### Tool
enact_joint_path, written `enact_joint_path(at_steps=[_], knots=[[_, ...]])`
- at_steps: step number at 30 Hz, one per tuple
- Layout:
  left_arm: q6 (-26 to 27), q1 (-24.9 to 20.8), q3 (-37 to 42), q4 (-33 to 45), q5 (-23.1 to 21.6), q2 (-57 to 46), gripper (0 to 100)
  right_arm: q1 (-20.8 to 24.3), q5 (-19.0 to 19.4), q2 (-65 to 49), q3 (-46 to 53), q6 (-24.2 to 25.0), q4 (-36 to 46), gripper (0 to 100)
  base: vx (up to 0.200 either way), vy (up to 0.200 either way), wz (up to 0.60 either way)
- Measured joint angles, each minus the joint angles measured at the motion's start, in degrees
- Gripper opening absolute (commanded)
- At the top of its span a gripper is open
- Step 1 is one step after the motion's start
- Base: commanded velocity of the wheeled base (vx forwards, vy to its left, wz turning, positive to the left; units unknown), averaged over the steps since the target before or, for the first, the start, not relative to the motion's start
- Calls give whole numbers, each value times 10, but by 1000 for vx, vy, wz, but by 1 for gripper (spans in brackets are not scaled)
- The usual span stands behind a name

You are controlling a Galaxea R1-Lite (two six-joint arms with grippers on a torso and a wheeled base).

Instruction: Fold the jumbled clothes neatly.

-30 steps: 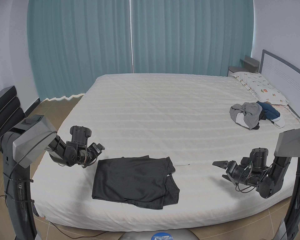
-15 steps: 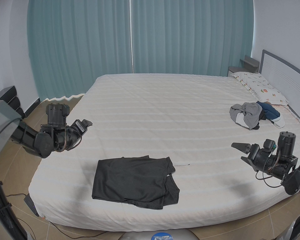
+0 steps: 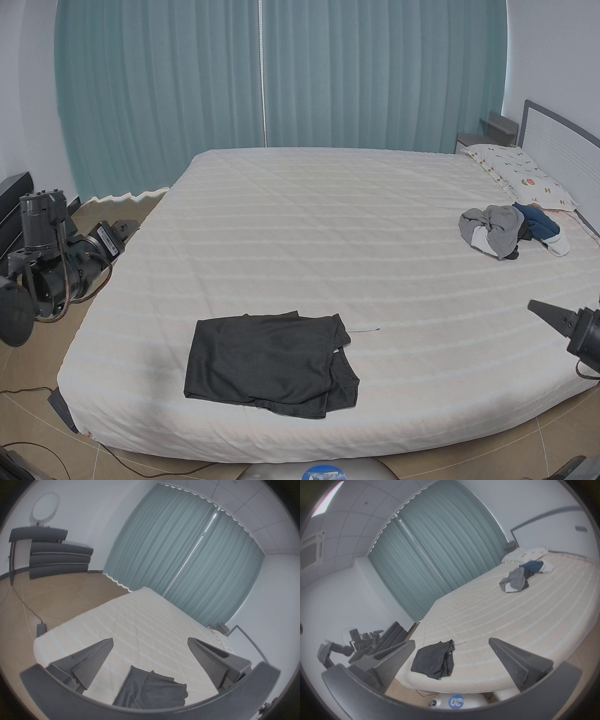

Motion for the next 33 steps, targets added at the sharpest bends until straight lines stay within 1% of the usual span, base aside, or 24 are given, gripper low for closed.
enact_joint_path(at_steps=[4,9,13,17,21,25,30,33], knots=[[42,0,46,-1,19,-74,100,-2,-10,-112,2,-53,107,100,0,0,0],[116,-1,116,-1,65,-196,100,-8,-22,-249,5,-113,231,100,0,0,0],[172,-2,169,2,99,-295,100,-20,-28,-334,7,-158,300,100,0,0,0],[238,-1,218,29,137,-405,100,-41,-32,-406,13,-208,345,100,0,0,0],[287,0,245,80,160,-501,100,-57,-33,-452,23,-242,354,100,0,0,0],[329,8,260,136,175,-591,100,-68,-32,-480,36,-270,341,100,0,0,0],[368,56,271,187,182,-683,100,-74,-31,-500,63,-320,301,100,0,0,0],[381,81,277,203,179,-727,100,-76,-31,-507,96,-338,262,100,0,0,0]])
